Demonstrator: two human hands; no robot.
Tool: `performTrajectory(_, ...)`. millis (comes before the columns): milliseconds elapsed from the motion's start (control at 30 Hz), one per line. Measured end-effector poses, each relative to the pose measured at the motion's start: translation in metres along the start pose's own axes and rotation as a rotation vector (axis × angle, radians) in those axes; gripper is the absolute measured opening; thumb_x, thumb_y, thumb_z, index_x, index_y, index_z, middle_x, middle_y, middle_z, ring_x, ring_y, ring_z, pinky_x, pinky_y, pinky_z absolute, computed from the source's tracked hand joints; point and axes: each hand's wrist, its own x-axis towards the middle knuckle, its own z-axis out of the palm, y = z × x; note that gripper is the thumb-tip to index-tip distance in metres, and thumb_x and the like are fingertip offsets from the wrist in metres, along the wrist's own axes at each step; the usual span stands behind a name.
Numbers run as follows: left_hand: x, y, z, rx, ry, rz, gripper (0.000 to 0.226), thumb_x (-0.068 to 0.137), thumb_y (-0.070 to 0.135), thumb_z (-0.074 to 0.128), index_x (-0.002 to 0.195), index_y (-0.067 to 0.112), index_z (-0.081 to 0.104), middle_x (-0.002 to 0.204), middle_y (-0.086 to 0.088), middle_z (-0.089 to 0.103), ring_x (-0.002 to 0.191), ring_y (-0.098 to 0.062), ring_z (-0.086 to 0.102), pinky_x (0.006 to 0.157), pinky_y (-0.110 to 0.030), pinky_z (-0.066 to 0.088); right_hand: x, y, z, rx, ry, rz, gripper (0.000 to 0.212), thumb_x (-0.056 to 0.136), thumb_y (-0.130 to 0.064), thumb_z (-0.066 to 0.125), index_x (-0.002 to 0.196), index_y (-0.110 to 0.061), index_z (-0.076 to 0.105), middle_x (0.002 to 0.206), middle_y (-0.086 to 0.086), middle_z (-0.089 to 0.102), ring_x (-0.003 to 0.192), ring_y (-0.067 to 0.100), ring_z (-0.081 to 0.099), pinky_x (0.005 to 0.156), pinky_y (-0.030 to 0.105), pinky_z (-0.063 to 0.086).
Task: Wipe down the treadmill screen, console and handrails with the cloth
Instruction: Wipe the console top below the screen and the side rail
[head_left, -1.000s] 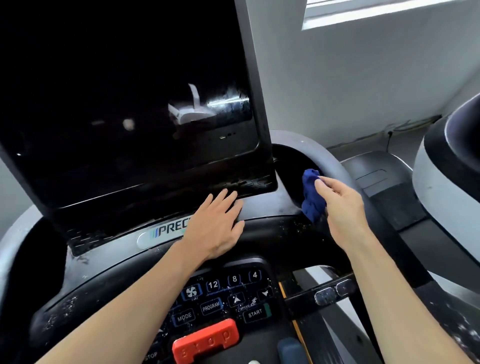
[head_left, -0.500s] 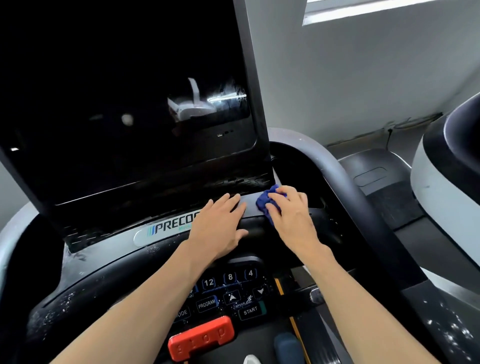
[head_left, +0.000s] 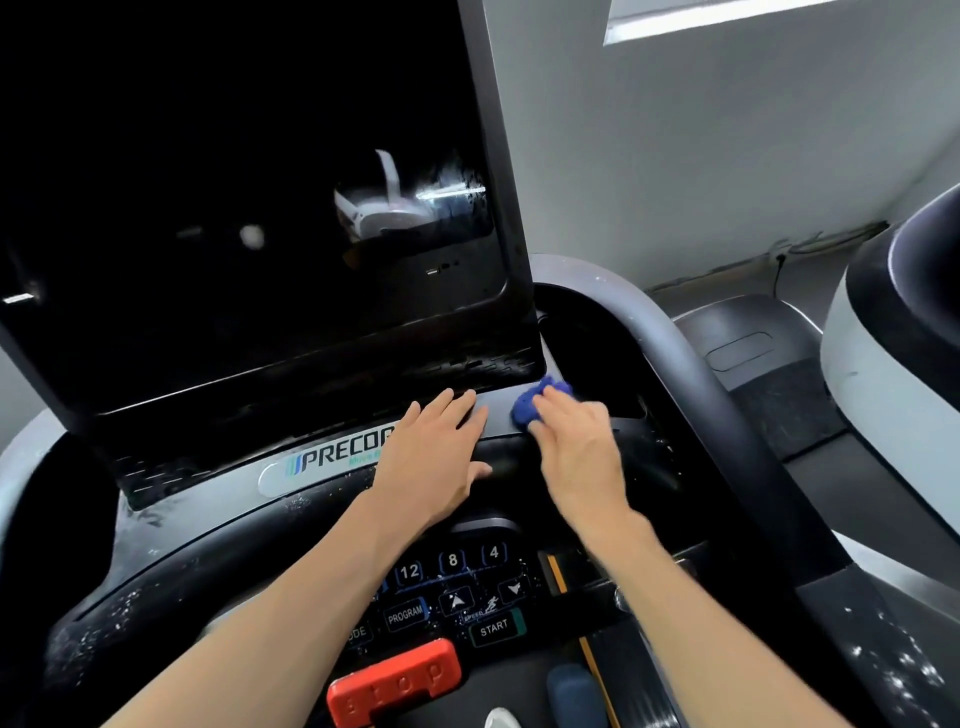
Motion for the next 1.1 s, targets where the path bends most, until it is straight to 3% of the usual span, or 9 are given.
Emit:
performTrajectory(133, 0.001, -0.002, -0.001, -0.007, -0.001, 0.014, 0.078, 0.101, 0.054, 0.049, 0.162, 0.021, 0.014, 0.170, 0.002, 0.011, 0.157, -0.019, 0.006, 0.126, -0.043, 0.012, 0.018, -0.010, 0.003, 0.004, -0.046, -0.234, 0.026, 0.083, -0.004, 0.072, 0.108, -0.001, 0.073, 0.111, 0.013, 0.073, 0.103, 0.017, 0.052, 0.088, 0.041, 0.057)
performTrajectory(267, 0.000, -0.003, -0.002, -0.018, -0.005, 0.018, 0.078, 0.101, 0.054, 0.049, 0.162, 0.023, 0.013, 0.170, 0.003, 0.009, 0.157, -0.019, 0.004, 0.126, -0.042, 0.010, 0.011, 0.018, -0.019, -0.042, 0.010, 0.097, 0.027, 0.088, -0.004, 0.069, 0.114, -0.011, 0.071, 0.112, 0.005, 0.068, 0.099, 0.036, 0.060, 0.088, 0.038, 0.052)
performTrajectory(333, 0.000, -0.003, -0.001, -0.013, -0.005, 0.011, 0.078, 0.101, 0.054, 0.049, 0.162, 0.023, 0.013, 0.170, 0.003, 0.009, 0.157, -0.019, 0.004, 0.126, -0.042, 0.010, -0.011, -0.004, -0.012, 0.054, -0.021, 0.009, 0.033, 0.080, 0.006, 0.074, 0.110, -0.007, 0.070, 0.108, -0.001, 0.067, 0.090, 0.036, 0.063, 0.086, 0.043, 0.056)
performTrajectory(467, 0.001, -0.005, 0.001, -0.005, -0.002, 0.022, 0.079, 0.100, 0.055, 0.049, 0.162, 0.021, 0.014, 0.170, 0.003, 0.010, 0.157, -0.019, 0.005, 0.126, -0.042, 0.012, 0.017, -0.011, -0.005, 0.082, -0.194, -0.158, 0.029, 0.085, 0.005, 0.070, 0.114, 0.001, 0.072, 0.119, 0.013, 0.068, 0.106, 0.026, 0.061, 0.098, 0.031, 0.045)
performTrajectory(600, 0.000, -0.006, 0.002, -0.003, 0.003, 0.028, 0.078, 0.101, 0.056, 0.048, 0.162, 0.022, 0.014, 0.170, 0.003, 0.009, 0.157, -0.020, 0.005, 0.126, -0.043, 0.012, 0.006, 0.026, -0.022, -0.004, 0.019, 0.130, 0.029, 0.088, -0.006, 0.070, 0.117, -0.011, 0.072, 0.103, 0.008, 0.067, 0.099, 0.017, 0.056, 0.093, 0.020, 0.045)
performTrajectory(833, 0.000, -0.005, 0.001, -0.013, 0.008, 0.024, 0.078, 0.100, 0.056, 0.048, 0.162, 0.022, 0.014, 0.170, 0.003, 0.011, 0.157, -0.019, 0.006, 0.126, -0.042, 0.012, 0.017, 0.004, -0.008, -0.001, -0.063, -0.083, 0.022, 0.096, -0.008, 0.057, 0.114, -0.004, 0.068, 0.113, 0.002, 0.062, 0.101, -0.005, 0.054, 0.087, 0.004, 0.036)
performTrajectory(933, -0.001, -0.005, 0.001, -0.014, 0.003, 0.021, 0.078, 0.101, 0.056, 0.048, 0.162, 0.022, 0.014, 0.170, 0.003, 0.009, 0.157, -0.020, 0.005, 0.126, -0.043, 0.011, 0.003, 0.024, -0.022, -0.026, 0.022, 0.177, 0.023, 0.094, -0.016, 0.062, 0.115, -0.015, 0.073, 0.110, 0.013, 0.068, 0.094, 0.020, 0.056, 0.084, 0.018, 0.041)
performTrajectory(1033, 0.000, -0.004, 0.002, -0.011, 0.014, 0.015, 0.078, 0.101, 0.054, 0.049, 0.162, 0.022, 0.015, 0.170, 0.003, 0.010, 0.157, -0.019, 0.005, 0.126, -0.042, 0.011, -0.022, -0.011, -0.001, 0.036, -0.014, -0.012, 0.026, 0.088, -0.007, 0.071, 0.114, -0.007, 0.073, 0.113, 0.006, 0.072, 0.095, 0.028, 0.058, 0.089, 0.033, 0.055)
performTrajectory(1100, 0.000, -0.005, 0.001, -0.030, 0.012, 0.008, 0.080, 0.100, 0.054, 0.051, 0.162, 0.021, 0.014, 0.170, 0.004, 0.011, 0.156, -0.018, 0.006, 0.126, -0.041, 0.011, -0.019, -0.029, 0.011, 0.092, -0.082, -0.145, 0.029, 0.090, -0.017, 0.064, 0.117, -0.006, 0.071, 0.116, 0.004, 0.071, 0.096, 0.028, 0.059, 0.089, 0.036, 0.056)
